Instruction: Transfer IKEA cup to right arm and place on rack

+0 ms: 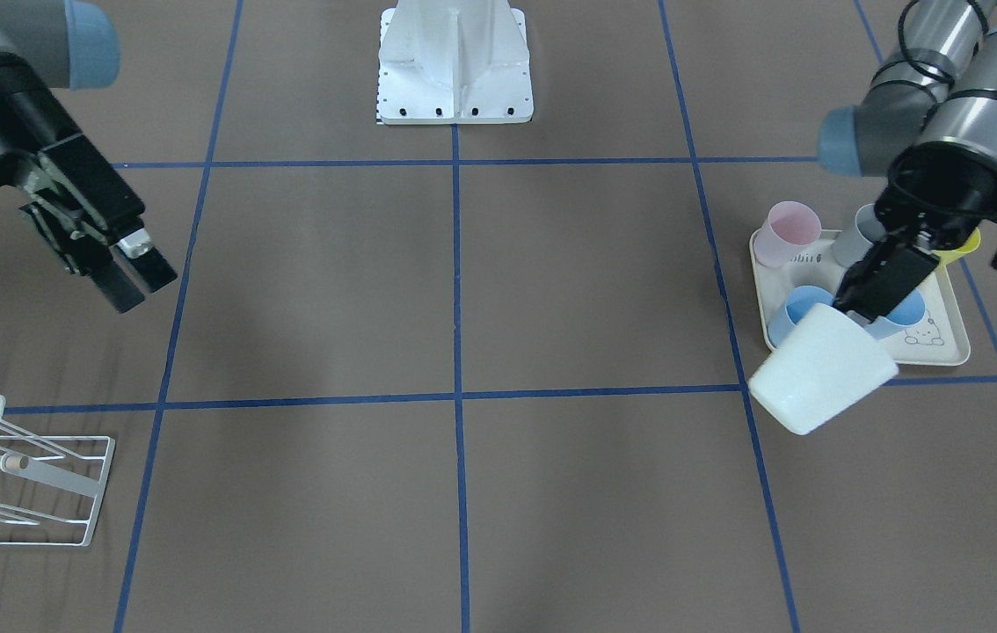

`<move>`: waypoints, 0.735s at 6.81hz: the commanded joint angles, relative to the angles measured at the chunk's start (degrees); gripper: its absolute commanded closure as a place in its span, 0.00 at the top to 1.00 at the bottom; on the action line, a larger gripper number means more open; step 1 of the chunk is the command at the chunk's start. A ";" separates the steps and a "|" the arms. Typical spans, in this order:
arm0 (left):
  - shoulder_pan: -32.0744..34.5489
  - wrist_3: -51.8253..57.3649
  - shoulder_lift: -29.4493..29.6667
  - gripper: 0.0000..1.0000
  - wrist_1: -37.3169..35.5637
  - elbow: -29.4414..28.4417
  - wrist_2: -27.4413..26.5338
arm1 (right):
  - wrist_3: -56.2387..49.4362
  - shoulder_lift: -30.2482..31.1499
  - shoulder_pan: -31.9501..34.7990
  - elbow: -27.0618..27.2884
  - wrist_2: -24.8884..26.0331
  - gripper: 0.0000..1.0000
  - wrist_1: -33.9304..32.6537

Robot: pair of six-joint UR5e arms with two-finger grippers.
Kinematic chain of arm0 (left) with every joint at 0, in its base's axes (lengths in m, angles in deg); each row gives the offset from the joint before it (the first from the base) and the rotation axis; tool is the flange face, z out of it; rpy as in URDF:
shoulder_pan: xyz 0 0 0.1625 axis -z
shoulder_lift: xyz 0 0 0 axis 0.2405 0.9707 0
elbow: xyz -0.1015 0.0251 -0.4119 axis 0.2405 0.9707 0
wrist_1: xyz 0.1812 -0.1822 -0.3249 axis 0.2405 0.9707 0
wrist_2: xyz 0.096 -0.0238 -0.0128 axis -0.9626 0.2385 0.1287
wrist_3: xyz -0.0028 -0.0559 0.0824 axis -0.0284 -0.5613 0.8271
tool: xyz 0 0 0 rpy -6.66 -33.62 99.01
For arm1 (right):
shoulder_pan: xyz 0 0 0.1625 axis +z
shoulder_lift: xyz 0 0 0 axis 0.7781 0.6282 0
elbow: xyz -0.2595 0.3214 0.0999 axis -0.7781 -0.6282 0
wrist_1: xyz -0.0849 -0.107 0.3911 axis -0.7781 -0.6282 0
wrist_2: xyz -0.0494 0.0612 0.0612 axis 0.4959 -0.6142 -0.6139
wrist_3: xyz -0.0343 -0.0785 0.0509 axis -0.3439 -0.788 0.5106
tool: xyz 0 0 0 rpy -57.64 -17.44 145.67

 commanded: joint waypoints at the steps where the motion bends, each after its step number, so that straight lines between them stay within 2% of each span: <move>1: -7.57 -8.60 5.53 0.00 2.98 -0.89 -8.48 | 6.05 -3.18 -7.29 -0.33 8.23 0.99 3.59; 2: -8.99 -9.41 6.42 0.00 8.40 -3.51 -12.26 | 6.78 -4.59 -9.49 -0.68 10.70 0.99 3.68; 3: -9.44 -13.77 9.04 0.00 12.80 -7.89 -12.74 | 6.87 -5.65 -11.86 -1.47 13.25 0.99 5.77; 5: -12.76 -18.36 12.83 0.00 14.52 -9.51 -17.89 | 11.42 -5.75 -14.68 -2.79 16.77 0.99 11.22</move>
